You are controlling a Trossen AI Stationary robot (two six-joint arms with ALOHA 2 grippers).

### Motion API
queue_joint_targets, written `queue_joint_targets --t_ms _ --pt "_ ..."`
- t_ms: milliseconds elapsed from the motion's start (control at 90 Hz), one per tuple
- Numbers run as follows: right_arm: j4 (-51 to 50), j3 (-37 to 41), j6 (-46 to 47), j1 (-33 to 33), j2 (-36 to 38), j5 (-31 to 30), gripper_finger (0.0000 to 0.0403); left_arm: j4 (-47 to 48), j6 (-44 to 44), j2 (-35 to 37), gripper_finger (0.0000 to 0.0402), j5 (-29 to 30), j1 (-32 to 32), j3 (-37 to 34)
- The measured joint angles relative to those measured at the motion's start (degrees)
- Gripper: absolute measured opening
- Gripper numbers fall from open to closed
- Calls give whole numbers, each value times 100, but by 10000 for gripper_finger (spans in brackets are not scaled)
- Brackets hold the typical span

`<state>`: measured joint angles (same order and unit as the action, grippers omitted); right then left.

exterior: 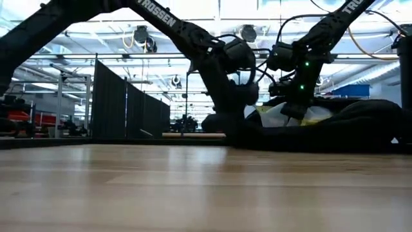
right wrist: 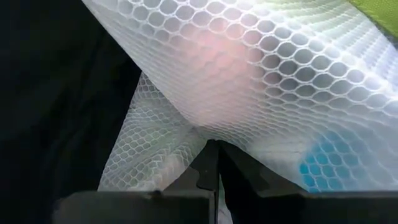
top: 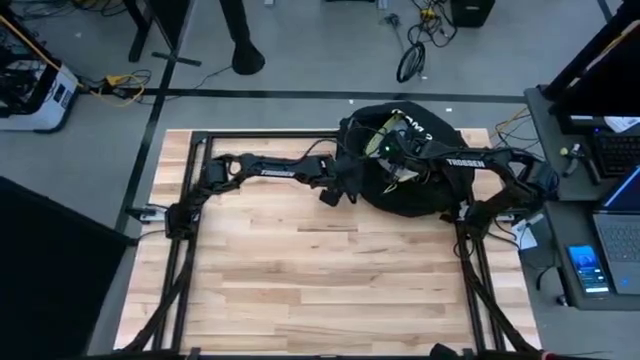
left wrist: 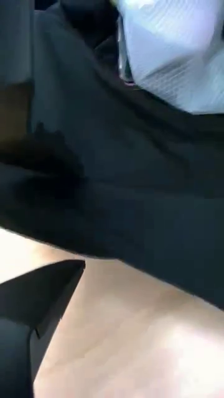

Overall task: Unpack backpack
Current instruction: Put the zip bag into the black backpack

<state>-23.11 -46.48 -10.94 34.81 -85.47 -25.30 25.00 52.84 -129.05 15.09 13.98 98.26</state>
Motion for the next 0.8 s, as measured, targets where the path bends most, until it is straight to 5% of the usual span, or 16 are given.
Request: queue_joint_targets --t_ms 133,200,689,800 --pt "-9 0 -9 -1 0 14 0 -92 -163 2 55 14 -57 5" --pt "-34 0 -47 -4 0 18 0 -32 -195 1 18 0 -86 5" --pt "-674 -9 -516 719 9 -798 0 1732 -1664 316 0 -392 -550 -61" --pt "-821 -9 -575 646 9 -385 0 1879 -1659 483 0 -388 -654 -186"
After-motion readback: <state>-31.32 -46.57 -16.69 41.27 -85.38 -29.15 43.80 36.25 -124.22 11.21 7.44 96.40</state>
